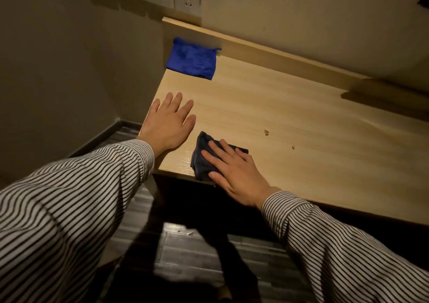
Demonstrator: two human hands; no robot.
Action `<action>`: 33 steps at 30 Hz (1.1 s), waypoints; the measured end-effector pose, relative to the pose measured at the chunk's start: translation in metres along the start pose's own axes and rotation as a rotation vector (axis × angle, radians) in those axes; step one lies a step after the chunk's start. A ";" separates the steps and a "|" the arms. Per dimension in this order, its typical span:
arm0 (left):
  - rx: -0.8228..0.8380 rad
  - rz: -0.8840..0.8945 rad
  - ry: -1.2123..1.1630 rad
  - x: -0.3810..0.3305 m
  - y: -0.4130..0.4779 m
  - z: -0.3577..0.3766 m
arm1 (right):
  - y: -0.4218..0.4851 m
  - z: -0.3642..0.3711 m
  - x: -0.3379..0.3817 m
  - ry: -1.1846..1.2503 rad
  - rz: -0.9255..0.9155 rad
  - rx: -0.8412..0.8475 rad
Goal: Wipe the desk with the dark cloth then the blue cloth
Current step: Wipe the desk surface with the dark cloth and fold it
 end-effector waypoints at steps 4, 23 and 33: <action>-0.223 -0.010 -0.126 -0.005 -0.014 -0.020 | -0.019 -0.002 0.013 0.126 -0.024 -0.072; -0.021 -0.186 0.022 -0.072 0.043 0.034 | 0.084 -0.142 -0.164 0.309 0.171 -0.219; -0.035 -0.219 0.085 -0.069 0.044 0.039 | 0.216 -0.118 -0.250 -0.125 0.126 -0.110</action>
Point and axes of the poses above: each hand's wrist, its own y-axis towards the middle knuckle, its own z-axis out of the palm, x = y × z, the point moved 7 cm from there along y, towards the middle knuckle, and after that the axes turned 10 degrees about z, right-handed, at the moved point
